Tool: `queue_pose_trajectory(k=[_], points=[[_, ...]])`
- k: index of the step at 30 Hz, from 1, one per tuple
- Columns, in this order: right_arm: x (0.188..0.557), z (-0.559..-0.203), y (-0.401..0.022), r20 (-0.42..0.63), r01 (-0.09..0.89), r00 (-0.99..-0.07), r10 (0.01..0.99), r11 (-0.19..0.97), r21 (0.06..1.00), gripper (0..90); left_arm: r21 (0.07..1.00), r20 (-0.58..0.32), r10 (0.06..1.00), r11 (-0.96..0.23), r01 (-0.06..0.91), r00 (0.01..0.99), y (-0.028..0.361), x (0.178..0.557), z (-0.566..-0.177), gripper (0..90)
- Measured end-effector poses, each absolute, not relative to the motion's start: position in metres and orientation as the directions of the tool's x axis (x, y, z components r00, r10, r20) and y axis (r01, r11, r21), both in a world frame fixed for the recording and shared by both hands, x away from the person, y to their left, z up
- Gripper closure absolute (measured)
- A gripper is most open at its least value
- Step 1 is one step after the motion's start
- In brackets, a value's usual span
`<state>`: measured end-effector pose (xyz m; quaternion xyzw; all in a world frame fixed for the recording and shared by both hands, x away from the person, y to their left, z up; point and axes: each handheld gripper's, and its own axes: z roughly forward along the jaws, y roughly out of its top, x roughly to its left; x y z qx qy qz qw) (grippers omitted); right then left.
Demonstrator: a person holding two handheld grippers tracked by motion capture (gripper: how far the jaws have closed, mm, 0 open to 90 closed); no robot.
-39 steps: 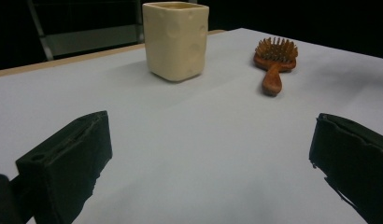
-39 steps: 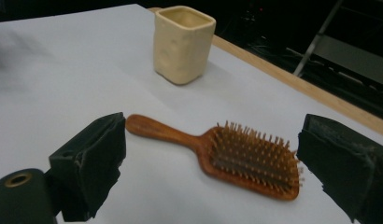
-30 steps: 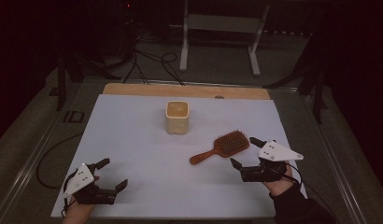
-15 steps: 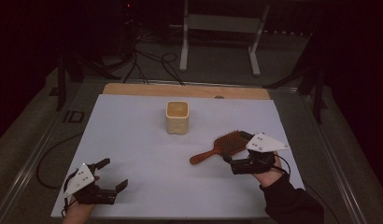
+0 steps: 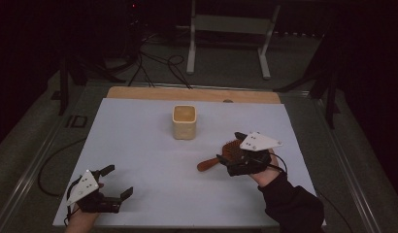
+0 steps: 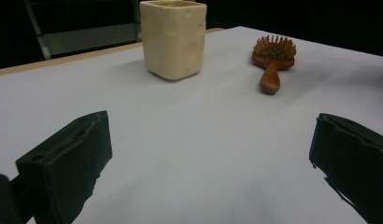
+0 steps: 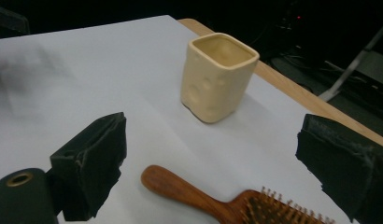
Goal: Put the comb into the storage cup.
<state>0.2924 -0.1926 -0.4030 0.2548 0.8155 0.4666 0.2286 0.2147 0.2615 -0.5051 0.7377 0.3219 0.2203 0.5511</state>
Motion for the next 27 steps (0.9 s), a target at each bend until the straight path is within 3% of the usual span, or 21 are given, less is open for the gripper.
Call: queue_pose_trajectory(k=[27], points=[[0.328, -0.445, -0.143, -0.047, 0.268, -0.822, 0.568, 0.458, 0.848, 9.1, 0.955, -0.031, 0.713, -0.185, 0.231, 0.7, 0.261, 0.215, -0.505, 0.0]])
